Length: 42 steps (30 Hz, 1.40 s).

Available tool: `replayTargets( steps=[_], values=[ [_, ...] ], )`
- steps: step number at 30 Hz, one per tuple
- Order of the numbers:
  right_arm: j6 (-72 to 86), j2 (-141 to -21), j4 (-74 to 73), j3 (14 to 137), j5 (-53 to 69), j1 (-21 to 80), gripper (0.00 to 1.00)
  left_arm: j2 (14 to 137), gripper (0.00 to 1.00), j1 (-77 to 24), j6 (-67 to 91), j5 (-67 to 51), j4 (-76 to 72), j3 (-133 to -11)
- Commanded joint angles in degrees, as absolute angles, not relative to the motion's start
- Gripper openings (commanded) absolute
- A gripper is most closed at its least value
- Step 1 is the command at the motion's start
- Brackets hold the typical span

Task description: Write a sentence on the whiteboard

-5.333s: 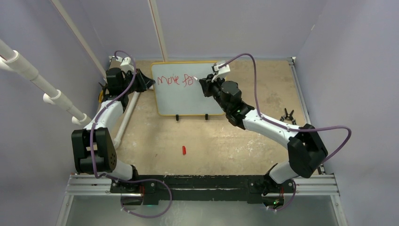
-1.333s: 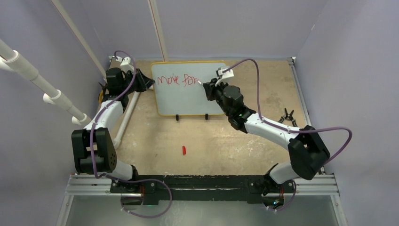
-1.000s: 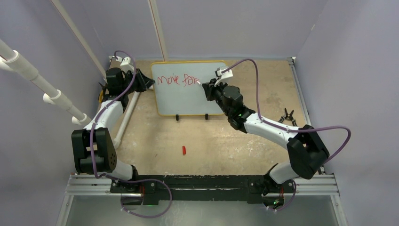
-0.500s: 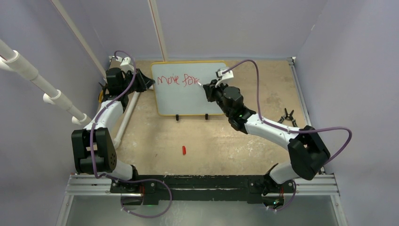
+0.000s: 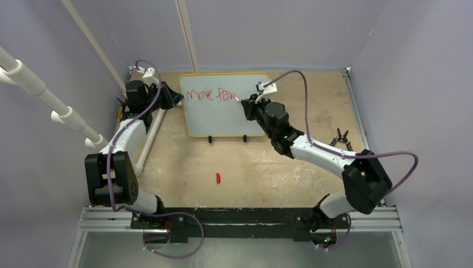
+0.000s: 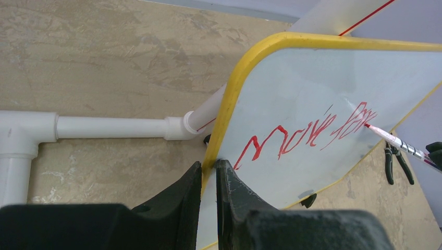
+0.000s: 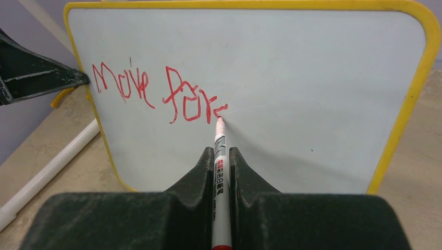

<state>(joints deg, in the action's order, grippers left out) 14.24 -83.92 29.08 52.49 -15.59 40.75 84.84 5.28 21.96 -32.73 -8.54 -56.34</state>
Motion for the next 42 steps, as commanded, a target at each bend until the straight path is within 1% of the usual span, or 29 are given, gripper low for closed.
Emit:
replayTargets(
  steps=[1, 16, 32, 42],
  values=[
    [12.8, -83.3, 30.8, 55.9, -18.2, 40.2, 0.0, 83.3, 0.15, 5.2, 22.0, -33.4, -10.2, -56.3],
    [12.7, -84.2, 30.0, 56.6, -18.1, 40.2, 0.0, 83.3, 0.15, 5.2, 22.1, -33.7, -10.3, -56.3],
    [16.1, -82.8, 27.9, 51.2, -18.6, 40.2, 0.0, 83.2, 0.15, 5.2, 22.1, -33.7, -10.3, -56.3],
    [16.1, -82.3, 27.0, 52.0, -19.6, 40.2, 0.0, 83.2, 0.15, 5.2, 22.1, -33.6, -10.3, -56.3]
  ],
)
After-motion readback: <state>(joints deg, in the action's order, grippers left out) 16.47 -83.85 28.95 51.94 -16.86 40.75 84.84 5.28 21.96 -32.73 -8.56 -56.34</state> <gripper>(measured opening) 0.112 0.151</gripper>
